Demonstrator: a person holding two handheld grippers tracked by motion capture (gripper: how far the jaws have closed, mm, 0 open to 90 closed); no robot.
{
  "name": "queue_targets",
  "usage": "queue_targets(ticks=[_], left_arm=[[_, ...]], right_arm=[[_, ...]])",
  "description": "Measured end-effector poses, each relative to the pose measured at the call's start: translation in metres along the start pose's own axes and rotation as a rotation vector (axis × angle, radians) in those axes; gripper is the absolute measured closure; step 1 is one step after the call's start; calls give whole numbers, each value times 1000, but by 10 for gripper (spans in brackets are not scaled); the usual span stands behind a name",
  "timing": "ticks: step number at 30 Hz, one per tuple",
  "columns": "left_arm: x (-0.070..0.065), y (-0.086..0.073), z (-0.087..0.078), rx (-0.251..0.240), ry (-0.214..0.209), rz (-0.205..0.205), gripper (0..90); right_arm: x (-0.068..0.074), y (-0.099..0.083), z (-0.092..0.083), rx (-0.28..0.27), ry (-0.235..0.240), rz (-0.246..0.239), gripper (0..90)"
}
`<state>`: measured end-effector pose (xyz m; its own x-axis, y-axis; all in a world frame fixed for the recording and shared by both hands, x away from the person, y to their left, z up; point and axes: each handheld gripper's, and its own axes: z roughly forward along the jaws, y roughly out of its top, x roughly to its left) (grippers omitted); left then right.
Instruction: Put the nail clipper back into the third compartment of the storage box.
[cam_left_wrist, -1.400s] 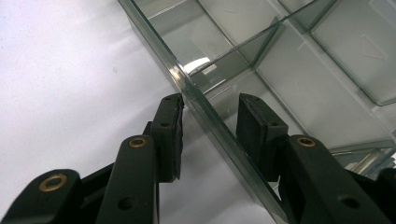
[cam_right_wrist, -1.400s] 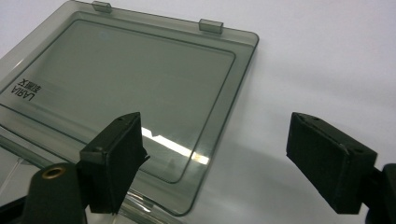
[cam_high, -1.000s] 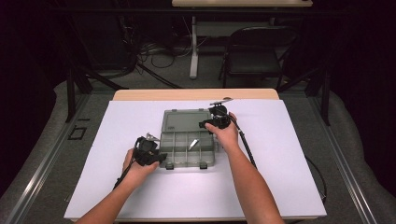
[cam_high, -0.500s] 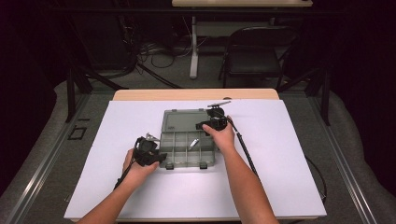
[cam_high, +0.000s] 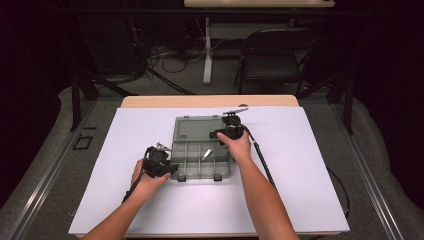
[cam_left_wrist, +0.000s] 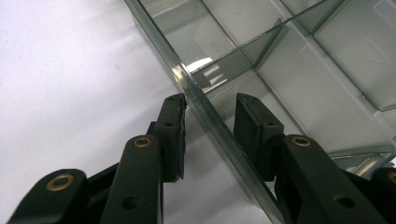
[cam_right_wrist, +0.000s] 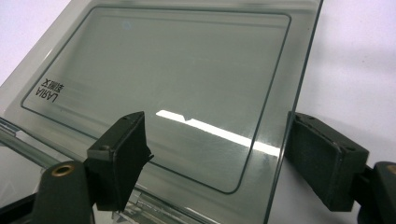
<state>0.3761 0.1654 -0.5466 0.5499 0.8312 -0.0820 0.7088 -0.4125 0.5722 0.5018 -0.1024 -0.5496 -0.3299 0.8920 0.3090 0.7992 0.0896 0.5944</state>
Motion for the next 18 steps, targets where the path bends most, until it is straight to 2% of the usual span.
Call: queue_targets(ticks=[11,18], left_arm=[[0,0,0,1,0,-2,636],[0,0,0,2,2,-3,637]], right_arm=[[-1,1,-1,1,3,-8,232],[-1,3,-7,-28,14,-14,256]])
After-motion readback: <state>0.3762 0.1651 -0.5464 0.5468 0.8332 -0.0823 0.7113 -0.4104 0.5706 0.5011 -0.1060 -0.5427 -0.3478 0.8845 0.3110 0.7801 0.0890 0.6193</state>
